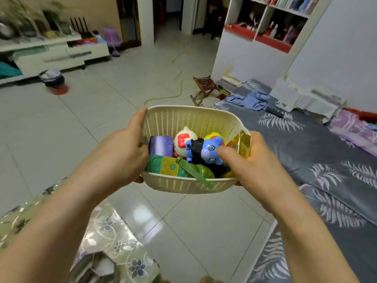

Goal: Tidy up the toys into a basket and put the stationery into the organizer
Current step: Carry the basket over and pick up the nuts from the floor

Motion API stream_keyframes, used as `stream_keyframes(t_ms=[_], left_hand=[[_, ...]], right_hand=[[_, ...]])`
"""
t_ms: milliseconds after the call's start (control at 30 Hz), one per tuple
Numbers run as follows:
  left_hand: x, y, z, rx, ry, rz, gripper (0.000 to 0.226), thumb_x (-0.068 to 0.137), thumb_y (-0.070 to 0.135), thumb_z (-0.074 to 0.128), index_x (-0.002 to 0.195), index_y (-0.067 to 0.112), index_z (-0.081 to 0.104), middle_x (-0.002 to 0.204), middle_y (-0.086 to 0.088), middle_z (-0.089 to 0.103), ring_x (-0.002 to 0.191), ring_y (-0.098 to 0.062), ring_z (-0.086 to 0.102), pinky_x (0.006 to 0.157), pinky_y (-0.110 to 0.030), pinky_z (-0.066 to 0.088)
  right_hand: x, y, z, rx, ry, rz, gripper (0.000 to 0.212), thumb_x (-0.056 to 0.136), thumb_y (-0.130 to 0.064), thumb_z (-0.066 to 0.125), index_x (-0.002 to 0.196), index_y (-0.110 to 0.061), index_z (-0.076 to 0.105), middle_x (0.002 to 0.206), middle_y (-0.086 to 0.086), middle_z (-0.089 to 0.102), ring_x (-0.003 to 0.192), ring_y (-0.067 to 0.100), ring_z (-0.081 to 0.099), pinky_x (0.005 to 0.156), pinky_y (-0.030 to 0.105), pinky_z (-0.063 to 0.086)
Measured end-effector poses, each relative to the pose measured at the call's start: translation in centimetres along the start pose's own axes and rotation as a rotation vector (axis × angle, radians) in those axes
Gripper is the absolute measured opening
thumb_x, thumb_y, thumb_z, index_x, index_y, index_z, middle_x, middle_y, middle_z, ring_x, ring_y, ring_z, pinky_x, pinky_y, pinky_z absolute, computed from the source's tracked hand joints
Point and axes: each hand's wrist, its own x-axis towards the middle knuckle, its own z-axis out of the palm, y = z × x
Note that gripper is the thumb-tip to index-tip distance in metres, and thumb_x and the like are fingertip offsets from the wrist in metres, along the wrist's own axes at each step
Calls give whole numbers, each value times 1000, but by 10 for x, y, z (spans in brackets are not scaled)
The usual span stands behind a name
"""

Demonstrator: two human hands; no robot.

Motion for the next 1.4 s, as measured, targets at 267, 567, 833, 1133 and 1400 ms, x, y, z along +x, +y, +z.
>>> stream_keyframes(t_ms=[267, 567, 833, 1133, 1400], left_hand=[[94, 7, 24, -60, 183, -213, 72, 88, 9, 34, 143, 49, 11, 99, -8, 60, 49, -21, 69, 40, -26, 48], [183, -11, 16, -204, 410, -483, 74, 86, 7, 35, 142, 51, 12, 106, -9, 63, 60, -29, 71, 60, -45, 60], [272, -79, -52, -174, 576, -652, 75, 88, 7, 34, 143, 50, 7, 107, -8, 65, 53, -20, 69, 59, -39, 57], [387, -154, -173, -192, 719, -760, 75, 84, 11, 34, 140, 53, 6, 106, -5, 64, 55, -16, 70, 54, -37, 57], [462, -221, -225, -188, 891, -1007, 75, 88, 15, 35, 145, 46, -1, 103, -3, 60, 65, -17, 69, 71, -36, 57]], right_hand=[[148, -9, 2, -309, -119, -259, 60, 79, -50, 52, 129, -19, 38, 108, 6, 62, 98, 28, 55, 73, 34, 41], [313, -49, 63, -435, -334, -655, 32, 81, -36, 52, 107, -19, 46, 94, 2, 50, 81, 25, 41, 60, 32, 24], [422, -134, 183, -405, -475, -828, 43, 84, -35, 52, 123, -18, 44, 102, 3, 54, 85, 28, 44, 68, 32, 29], [542, -268, 322, -387, -589, -934, 42, 84, -29, 54, 121, -12, 44, 104, 6, 56, 83, 27, 43, 68, 31, 30], [617, -353, 453, -380, -837, -1133, 56, 86, -27, 52, 138, -18, 36, 119, 6, 55, 101, 31, 52, 75, 32, 36]])
